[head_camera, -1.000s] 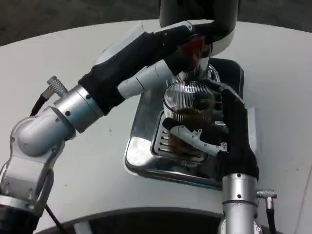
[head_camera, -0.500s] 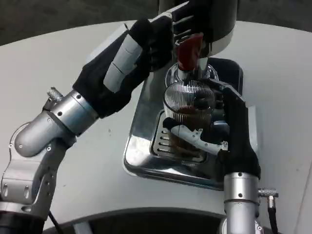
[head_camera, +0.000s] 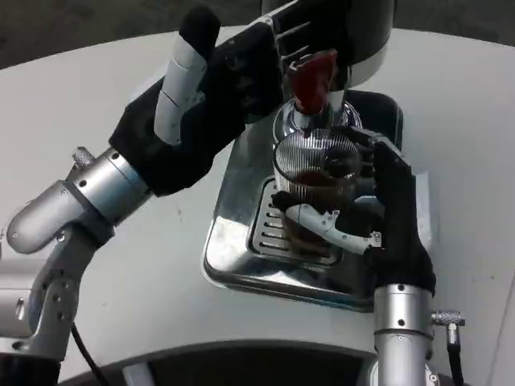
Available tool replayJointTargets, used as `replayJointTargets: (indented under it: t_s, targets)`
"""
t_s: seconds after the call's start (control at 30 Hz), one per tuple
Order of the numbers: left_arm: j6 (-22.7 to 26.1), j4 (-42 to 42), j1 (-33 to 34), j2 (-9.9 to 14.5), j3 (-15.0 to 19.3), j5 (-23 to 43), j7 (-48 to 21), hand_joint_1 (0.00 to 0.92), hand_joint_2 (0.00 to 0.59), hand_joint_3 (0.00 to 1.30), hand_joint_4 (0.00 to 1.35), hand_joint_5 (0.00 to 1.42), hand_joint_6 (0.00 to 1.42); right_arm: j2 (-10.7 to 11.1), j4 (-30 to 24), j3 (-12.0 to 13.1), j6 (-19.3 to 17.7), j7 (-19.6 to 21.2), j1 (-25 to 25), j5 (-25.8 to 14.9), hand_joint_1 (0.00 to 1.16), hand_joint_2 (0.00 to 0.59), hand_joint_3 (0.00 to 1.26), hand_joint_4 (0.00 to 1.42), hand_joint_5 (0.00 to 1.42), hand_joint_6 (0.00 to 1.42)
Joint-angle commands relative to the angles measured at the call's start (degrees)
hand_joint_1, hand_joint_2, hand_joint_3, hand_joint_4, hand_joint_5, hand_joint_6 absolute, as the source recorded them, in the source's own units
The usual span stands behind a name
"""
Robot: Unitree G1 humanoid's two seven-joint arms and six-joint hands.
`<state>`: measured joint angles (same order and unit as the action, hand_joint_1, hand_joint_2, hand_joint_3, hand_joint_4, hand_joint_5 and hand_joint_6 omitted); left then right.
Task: Grasp the cup under the faucet to collect the drink, then remove the cup.
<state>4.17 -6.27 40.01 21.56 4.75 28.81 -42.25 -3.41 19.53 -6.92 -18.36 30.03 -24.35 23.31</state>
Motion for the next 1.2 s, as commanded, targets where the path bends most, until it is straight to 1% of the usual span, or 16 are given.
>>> replayJointTargets:
  t_s: [0.03,0.3,0.57,0.77,0.87,0.93,1.03,1.2]
  targets:
    - [2.6,3.9,-2.2,2.1,1.3,0.3,-0.9,0.000,0.046,0.05,0.00,0.04,0.00,-0.1,-0.8,0.1,0.4,0.3,1.1,0.3,1.00,0.144,0.68,0.75,0.88,0.81]
    - [7.0,12.2,-4.3,4.7,3.3,2.2,-1.3,0.000,0.055,0.07,0.00,0.05,0.00,-0.1,-1.2,0.1,0.4,0.4,1.5,0.3,1.00,0.144,0.68,0.75,0.88,0.81]
    - [9.1,15.4,-6.3,5.5,4.7,3.8,-1.1,0.000,0.056,0.08,0.00,0.06,0.00,-0.1,-1.2,0.0,0.3,0.5,1.6,0.3,1.00,0.144,0.68,0.75,0.88,0.81]
    - [10.8,18.8,-8.3,6.8,6.7,5.7,-0.6,0.000,0.057,0.09,0.00,0.06,0.00,-0.2,-1.6,-0.1,0.1,0.4,1.9,0.2,1.00,0.144,0.68,0.75,0.88,0.82]
    - [11.5,20.9,-9.6,7.7,8.3,6.4,-0.3,0.000,0.058,0.09,0.00,0.06,0.00,-0.3,-2.1,-0.2,0.0,0.2,2.1,0.2,1.00,0.144,0.68,0.76,0.89,0.83]
    - [11.9,23.1,-11.4,9.0,10.3,7.2,-0.1,0.000,0.058,0.09,0.00,0.06,0.00,-0.3,-2.8,-0.2,0.1,0.1,2.4,0.1,1.00,0.144,0.68,0.76,0.89,0.83]
    - [12.4,25.4,-13.9,10.3,12.4,8.4,0.1,0.000,0.058,0.11,0.00,0.07,0.00,-0.4,-3.5,-0.2,0.1,-0.1,2.9,0.0,1.00,0.144,0.68,0.76,0.89,0.83]
    - [11.6,28.5,-18.1,11.6,15.5,8.4,0.6,0.000,0.058,0.11,0.00,0.07,0.00,-0.4,-5.4,-0.3,0.0,-0.7,4.0,-0.1,1.00,0.144,0.69,0.76,0.89,0.83]
